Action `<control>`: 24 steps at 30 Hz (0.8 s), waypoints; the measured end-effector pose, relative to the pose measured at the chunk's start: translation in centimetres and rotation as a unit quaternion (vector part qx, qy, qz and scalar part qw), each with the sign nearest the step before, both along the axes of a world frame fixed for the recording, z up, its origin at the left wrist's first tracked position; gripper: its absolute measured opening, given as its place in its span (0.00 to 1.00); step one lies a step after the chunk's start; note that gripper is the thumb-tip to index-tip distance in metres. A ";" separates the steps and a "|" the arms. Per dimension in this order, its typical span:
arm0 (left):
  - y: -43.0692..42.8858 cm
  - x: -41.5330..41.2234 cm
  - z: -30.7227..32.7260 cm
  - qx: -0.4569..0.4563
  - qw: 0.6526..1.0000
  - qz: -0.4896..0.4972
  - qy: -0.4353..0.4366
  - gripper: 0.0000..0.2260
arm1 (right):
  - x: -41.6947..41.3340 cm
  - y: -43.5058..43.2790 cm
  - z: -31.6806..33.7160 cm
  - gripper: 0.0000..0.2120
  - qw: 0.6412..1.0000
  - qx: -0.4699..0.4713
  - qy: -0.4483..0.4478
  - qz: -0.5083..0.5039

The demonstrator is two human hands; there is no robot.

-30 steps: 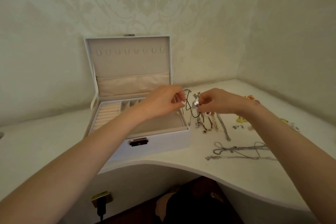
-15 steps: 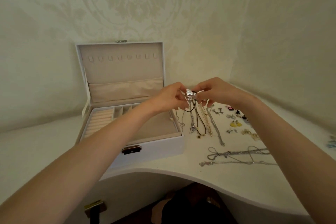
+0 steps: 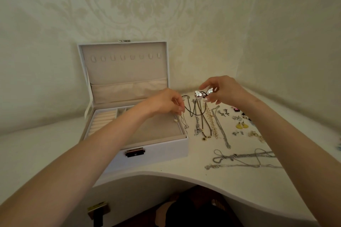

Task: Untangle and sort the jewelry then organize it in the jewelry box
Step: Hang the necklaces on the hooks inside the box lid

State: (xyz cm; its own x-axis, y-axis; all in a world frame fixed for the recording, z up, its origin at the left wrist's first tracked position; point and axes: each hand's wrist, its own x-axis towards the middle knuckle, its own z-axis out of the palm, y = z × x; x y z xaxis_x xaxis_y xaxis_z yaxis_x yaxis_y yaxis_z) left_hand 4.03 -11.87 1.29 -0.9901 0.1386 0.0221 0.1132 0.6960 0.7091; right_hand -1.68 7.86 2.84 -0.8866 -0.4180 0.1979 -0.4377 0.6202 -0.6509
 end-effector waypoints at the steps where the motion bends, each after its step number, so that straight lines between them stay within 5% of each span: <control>1: 0.0 0.0 0.0 -0.009 1.000 -0.018 -0.005 0.04 | 0.0 -0.1 0.0 0.13 1.000 -0.022 0.006 -0.007; 6: 0.2 -0.1 0.0 -0.046 0.998 -0.024 0.023 0.07 | 0.5 -0.9 0.4 0.06 0.990 -0.142 -0.017 0.002; 10: 0.8 -0.8 0.5 0.044 0.991 0.045 0.115 0.18 | 0.9 -1.6 1.4 0.05 0.980 -0.195 -0.038 0.031; 17: 1.5 -3.3 2.0 0.243 0.969 -0.016 0.050 0.12 | 1.2 -2.2 2.6 0.08 0.955 -0.287 -0.038 0.067; 20: 1.7 -4.1 1.8 0.260 0.964 -0.059 0.020 0.12 | 1.3 -1.9 3.1 0.13 0.951 -0.292 -0.044 0.095; 24: 1.7 -4.8 1.9 0.213 0.972 -0.034 0.088 0.08 | 1.5 -1.8 3.3 0.11 0.954 -0.266 -0.060 0.128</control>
State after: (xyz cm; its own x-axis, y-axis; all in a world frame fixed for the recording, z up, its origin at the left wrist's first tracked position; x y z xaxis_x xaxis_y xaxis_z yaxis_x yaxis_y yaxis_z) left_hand -0.73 -10.17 3.16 -0.9547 0.1456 0.2595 0.2941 0.3295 0.8972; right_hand -0.14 6.10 6.18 -0.7992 -0.4922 0.3450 -0.4322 0.0717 -0.8990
